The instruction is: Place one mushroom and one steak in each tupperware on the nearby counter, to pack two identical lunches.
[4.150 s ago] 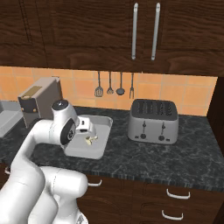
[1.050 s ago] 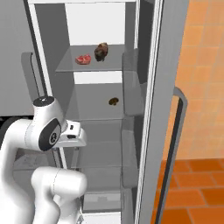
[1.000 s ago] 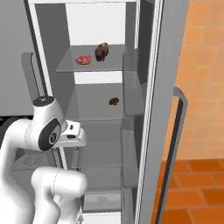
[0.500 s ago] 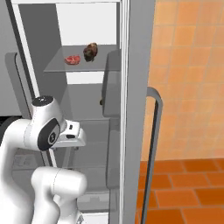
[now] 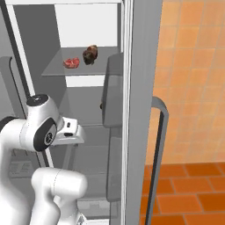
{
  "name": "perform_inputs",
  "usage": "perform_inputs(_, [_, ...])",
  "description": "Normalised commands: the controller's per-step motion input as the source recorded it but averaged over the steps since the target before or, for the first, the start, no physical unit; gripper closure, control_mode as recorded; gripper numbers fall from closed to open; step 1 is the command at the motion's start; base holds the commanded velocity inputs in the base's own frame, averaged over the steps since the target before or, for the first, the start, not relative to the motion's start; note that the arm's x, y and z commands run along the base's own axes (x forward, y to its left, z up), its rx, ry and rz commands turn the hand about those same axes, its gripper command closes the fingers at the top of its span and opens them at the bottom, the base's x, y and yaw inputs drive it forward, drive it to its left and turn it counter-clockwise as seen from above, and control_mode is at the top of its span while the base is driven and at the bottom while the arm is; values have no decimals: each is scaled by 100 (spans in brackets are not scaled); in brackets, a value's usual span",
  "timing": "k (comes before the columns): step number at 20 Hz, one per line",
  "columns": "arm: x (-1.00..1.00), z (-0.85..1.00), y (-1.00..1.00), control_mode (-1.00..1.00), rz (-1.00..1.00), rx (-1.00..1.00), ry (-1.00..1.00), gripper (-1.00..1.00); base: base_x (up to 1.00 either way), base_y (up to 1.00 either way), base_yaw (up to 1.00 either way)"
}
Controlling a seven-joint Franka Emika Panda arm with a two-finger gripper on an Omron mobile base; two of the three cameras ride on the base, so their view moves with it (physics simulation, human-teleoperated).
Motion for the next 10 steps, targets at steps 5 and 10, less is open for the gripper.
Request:
perform_inputs(5, [6, 75, 7, -100, 4, -4, -73, -100, 0, 0, 0])
perform_inputs(10, [35, 77, 15, -100, 4, 1, -64, -100, 0, 0, 0])
